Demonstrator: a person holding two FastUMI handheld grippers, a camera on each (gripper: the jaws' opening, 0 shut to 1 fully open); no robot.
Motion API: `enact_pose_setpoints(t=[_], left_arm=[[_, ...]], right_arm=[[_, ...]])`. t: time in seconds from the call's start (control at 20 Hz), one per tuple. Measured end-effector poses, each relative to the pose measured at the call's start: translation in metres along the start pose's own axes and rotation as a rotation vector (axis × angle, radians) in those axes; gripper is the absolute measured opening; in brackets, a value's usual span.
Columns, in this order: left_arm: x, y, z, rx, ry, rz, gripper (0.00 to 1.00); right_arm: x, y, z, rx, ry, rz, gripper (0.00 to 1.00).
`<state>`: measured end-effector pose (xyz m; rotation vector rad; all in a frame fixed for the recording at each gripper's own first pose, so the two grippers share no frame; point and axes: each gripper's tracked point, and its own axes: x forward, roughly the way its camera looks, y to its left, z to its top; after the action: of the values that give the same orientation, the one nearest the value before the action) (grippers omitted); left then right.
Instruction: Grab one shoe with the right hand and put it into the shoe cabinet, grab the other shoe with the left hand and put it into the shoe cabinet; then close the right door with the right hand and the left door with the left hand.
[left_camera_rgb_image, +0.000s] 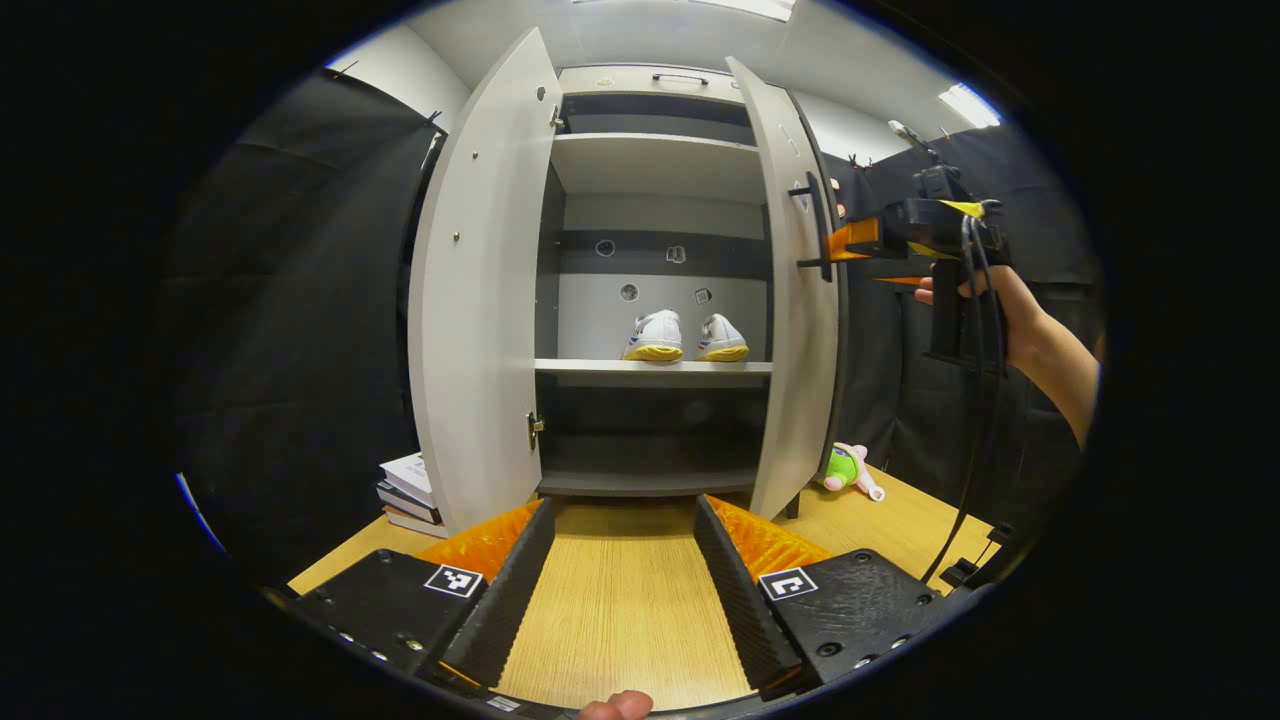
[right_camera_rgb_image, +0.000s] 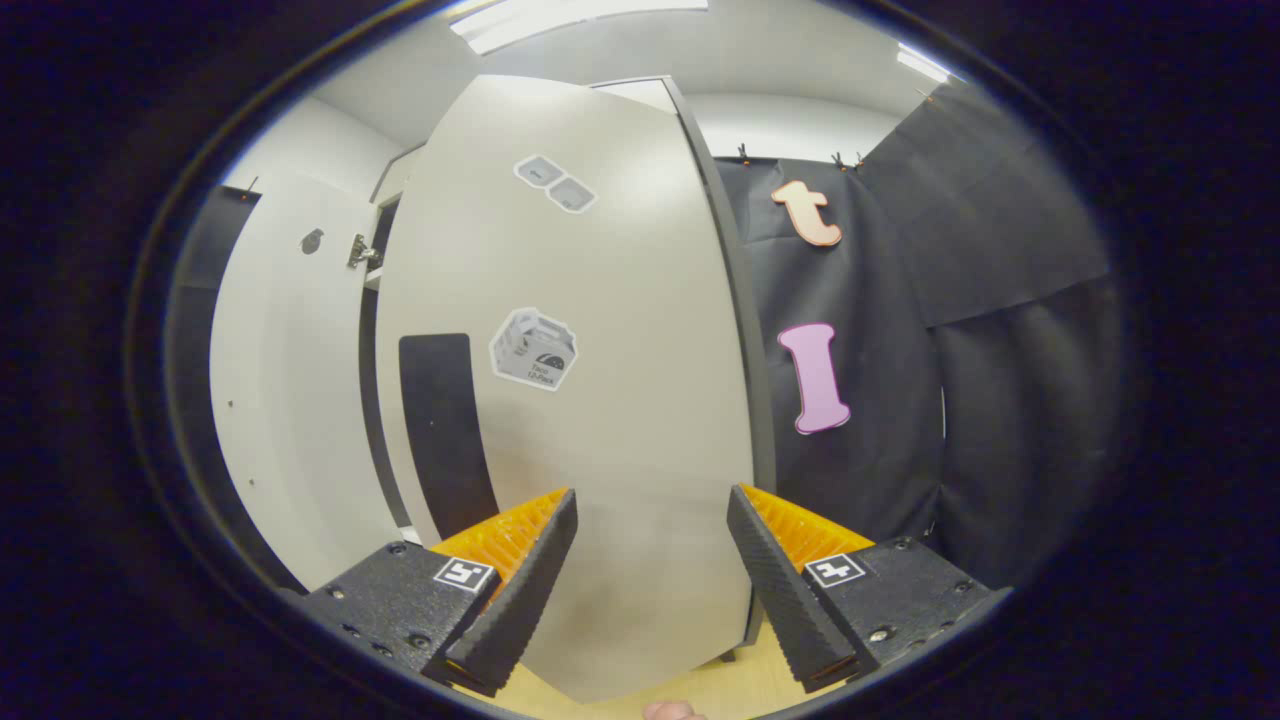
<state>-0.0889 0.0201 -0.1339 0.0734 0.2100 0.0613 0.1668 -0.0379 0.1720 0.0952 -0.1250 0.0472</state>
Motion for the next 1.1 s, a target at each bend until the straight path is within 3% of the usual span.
enact_pose_setpoints(t=[0.05,0.2,0.4,0.5,0.65,0.9,1.1], left_arm=[[0.0,0.002,0.0,0.002,0.001,0.005,0.85],[-0.002,0.013,0.001,-0.005,0.001,0.027,0.85],[-0.007,0.045,-0.005,-0.032,0.015,0.106,0.85],[-0.013,0.072,-0.01,-0.039,0.025,0.168,0.85],[-0.019,0.125,-0.003,0.013,0.012,0.299,0.85],[-0.006,0.191,0.02,-0.029,0.009,0.389,0.85],[0.016,0.234,0.058,-0.056,-0.034,0.428,0.85]], right_arm=[[0.002,-0.001,0.004,-0.012,-0.012,-0.009,0.98],[-0.007,-0.013,0.018,-0.06,-0.048,-0.034,0.98],[-0.048,-0.031,0.002,-0.085,-0.025,-0.045,0.99],[-0.073,-0.035,-0.017,-0.101,-0.021,-0.055,0.98],[-0.11,-0.046,-0.042,-0.146,-0.093,-0.155,0.98],[-0.159,-0.008,-0.114,-0.066,-0.027,-0.129,0.98],[-0.175,0.012,-0.168,-0.076,0.102,-0.068,0.98]])
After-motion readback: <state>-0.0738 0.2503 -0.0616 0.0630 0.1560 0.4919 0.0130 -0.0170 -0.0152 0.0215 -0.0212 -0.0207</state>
